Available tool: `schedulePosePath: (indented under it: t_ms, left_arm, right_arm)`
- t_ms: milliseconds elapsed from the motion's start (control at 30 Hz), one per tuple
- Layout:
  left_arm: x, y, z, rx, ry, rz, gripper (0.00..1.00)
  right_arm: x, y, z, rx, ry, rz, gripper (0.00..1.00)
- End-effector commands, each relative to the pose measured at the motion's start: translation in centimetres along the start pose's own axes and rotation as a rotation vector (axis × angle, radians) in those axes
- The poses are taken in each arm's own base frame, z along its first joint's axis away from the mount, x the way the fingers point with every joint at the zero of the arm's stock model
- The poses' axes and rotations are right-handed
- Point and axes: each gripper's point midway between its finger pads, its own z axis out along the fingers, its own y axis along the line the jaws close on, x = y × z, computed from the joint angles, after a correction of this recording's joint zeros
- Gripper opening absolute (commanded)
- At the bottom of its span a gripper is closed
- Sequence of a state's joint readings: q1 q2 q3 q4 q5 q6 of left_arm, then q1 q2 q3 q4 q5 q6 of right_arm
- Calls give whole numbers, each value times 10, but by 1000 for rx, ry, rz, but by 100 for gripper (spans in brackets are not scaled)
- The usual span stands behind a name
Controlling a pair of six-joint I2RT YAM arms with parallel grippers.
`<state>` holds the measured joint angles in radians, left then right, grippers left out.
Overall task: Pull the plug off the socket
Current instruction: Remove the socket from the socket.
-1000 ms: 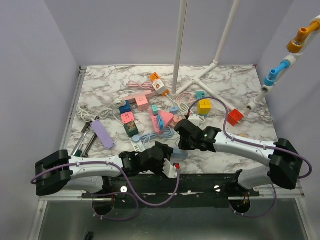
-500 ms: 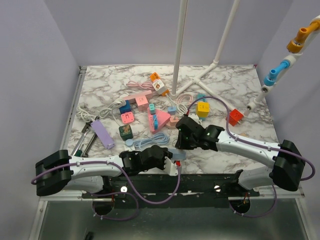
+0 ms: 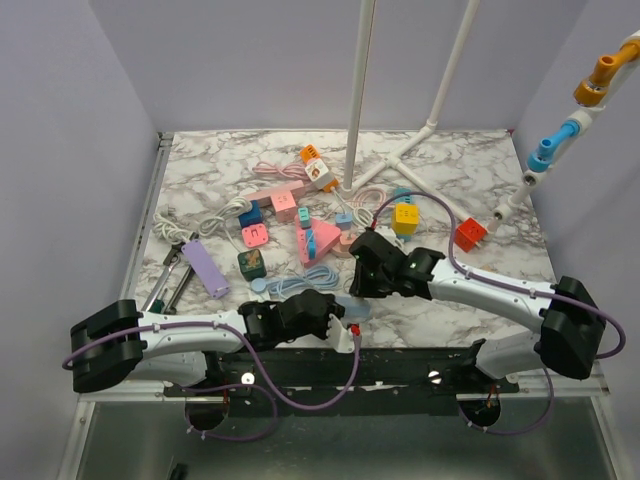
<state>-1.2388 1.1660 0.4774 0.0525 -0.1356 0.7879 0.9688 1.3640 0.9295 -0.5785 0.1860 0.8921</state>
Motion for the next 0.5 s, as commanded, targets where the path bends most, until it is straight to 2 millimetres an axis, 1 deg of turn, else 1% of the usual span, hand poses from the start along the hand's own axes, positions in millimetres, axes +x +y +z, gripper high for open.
schedulePosePath:
  t_ms: [0,133,233,300,333,367,400,467]
  left_arm:
    - [-18,5,-1,-6,-100,130,0]
    - [-19,-15,-5,27,-126,223,0]
    - [-20,-26,-6,56,-130,227,0]
    - [-19,-29,-6,65,-127,221,0]
    - [-19,-28,-6,61,-122,220,0]
    - [-19,-26,-5,50,-121,221,0]
    - [-19,-25,-5,41,-122,222,0]
    - [-21,-19,-5,19,-123,226,0]
  right_arm:
    - [-19,22,-3,-71,-26,-11,1]
    - [-40,11,-2,-52,-67,21,1]
    - [-54,4,-4,-43,-96,43,1]
    - [-58,3,-6,-48,-109,50,1]
    - [-57,4,-6,-52,-105,47,2]
    - [-53,4,-5,-58,-90,49,8]
    - [-48,2,-3,-59,-74,53,18]
    - [-37,-2,0,-68,-48,73,19]
